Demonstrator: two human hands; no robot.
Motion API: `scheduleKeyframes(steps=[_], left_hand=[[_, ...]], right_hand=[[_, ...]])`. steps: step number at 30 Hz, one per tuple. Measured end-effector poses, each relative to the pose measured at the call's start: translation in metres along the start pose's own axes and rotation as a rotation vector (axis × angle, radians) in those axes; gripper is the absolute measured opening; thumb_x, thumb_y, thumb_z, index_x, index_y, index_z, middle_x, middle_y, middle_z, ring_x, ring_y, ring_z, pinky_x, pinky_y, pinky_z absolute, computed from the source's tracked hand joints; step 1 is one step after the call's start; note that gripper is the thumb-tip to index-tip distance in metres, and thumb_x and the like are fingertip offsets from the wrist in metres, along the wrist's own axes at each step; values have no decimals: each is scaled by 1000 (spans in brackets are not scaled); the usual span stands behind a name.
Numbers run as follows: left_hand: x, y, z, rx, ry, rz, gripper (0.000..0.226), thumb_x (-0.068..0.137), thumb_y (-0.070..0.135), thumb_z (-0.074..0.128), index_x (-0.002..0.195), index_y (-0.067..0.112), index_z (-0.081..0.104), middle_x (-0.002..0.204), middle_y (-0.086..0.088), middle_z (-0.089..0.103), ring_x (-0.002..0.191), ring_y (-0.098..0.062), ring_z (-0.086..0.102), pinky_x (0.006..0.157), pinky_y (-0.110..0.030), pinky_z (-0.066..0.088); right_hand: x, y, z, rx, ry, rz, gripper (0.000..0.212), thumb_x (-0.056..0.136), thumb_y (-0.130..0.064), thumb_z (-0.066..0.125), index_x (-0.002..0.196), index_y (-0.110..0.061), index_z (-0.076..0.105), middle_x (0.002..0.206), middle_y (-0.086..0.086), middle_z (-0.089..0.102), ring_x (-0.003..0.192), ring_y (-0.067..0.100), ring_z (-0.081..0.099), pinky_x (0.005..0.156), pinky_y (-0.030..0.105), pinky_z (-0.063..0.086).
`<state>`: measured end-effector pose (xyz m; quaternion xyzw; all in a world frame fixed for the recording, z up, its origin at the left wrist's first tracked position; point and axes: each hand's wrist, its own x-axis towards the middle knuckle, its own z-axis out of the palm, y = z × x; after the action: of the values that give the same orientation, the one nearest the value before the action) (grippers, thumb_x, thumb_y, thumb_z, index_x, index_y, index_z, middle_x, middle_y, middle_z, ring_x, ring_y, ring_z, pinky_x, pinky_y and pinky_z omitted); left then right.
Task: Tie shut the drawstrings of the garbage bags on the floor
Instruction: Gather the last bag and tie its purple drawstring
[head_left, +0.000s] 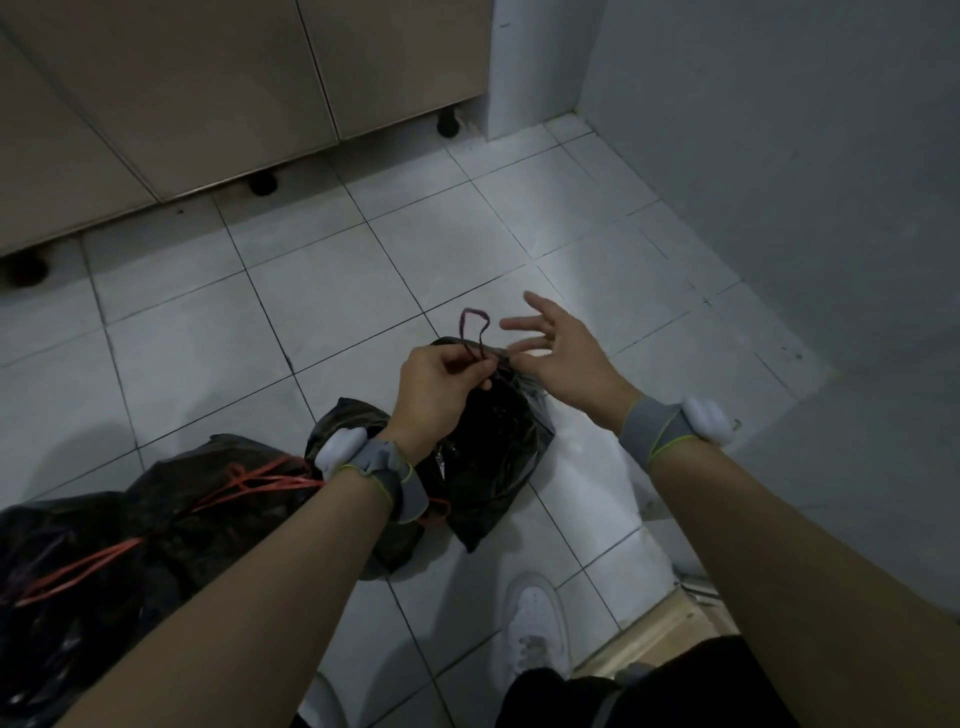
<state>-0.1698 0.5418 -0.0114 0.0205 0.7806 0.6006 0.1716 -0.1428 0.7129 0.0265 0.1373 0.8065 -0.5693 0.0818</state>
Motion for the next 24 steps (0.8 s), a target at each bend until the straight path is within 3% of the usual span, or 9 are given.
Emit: scheduleKeyframes(steps=[1,3,5,7,11,15,17,20,24], left_hand=[[0,-1,-1,-6,-8,-6,10,94,8,76,99,1,81,79,-16,78,75,-20,73,89,-41,63],[1,-1,-2,-25,-35,-13,11,93,4,75,101,-1,80,82,-16,78,74,-18,73,89,-38,63],[1,-2,-3,-36,-70,-16,12,93,3,75,104,-1,80,85,-13,79,76,-16,73,86,-31,63],[1,-1,-3,-39,-99,-20,14,93,3,74,106,-1,79,85,-10,79,77,-14,74,83,-24,62],[0,3,-3,-99,-129,-49,16,94,-2,71,109,-8,76,82,-4,78,71,-8,73,78,-18,60],[-1,10,-6,-173,-59,-51,23,94,-6,70,117,-7,71,85,-13,75,79,-20,73,83,-28,61],[2,14,-10,-162,-17,-21,27,92,-6,72,118,-4,70,85,-11,76,77,-14,75,79,-23,63],[6,23,-14,-132,35,39,27,84,-3,81,110,-1,73,91,-7,78,74,-6,76,75,-16,60],[8,35,-11,-126,2,130,17,83,-3,81,97,3,75,92,-9,80,81,-16,80,77,-25,63]], right_hand=[[0,6,-1,-82,-2,-5,74,91,1,65,155,-14,33,133,1,64,99,20,66,97,34,55],[0,18,0,-256,-53,-25,62,91,-3,67,149,-16,48,130,-2,67,90,14,66,99,30,53],[1,27,4,-343,-117,-45,46,90,-12,71,134,-21,65,115,-6,73,90,10,67,93,17,52],[2,33,8,-340,-124,-58,31,89,-17,73,119,-25,75,100,-9,75,90,5,68,81,5,47],[8,41,10,-238,-43,-38,16,87,-23,76,103,-22,81,90,-8,77,83,-4,68,73,-1,44],[9,43,10,-56,53,64,10,85,-12,78,92,-5,80,80,8,77,60,6,63,61,12,47],[9,43,10,115,107,135,10,87,-4,75,91,4,76,79,17,75,57,12,58,57,18,48],[9,41,9,245,138,177,5,89,-1,72,88,1,76,75,15,72,58,13,57,58,18,51],[10,37,13,152,71,117,12,91,-12,72,90,-3,80,68,6,70,56,7,54,60,16,47]])
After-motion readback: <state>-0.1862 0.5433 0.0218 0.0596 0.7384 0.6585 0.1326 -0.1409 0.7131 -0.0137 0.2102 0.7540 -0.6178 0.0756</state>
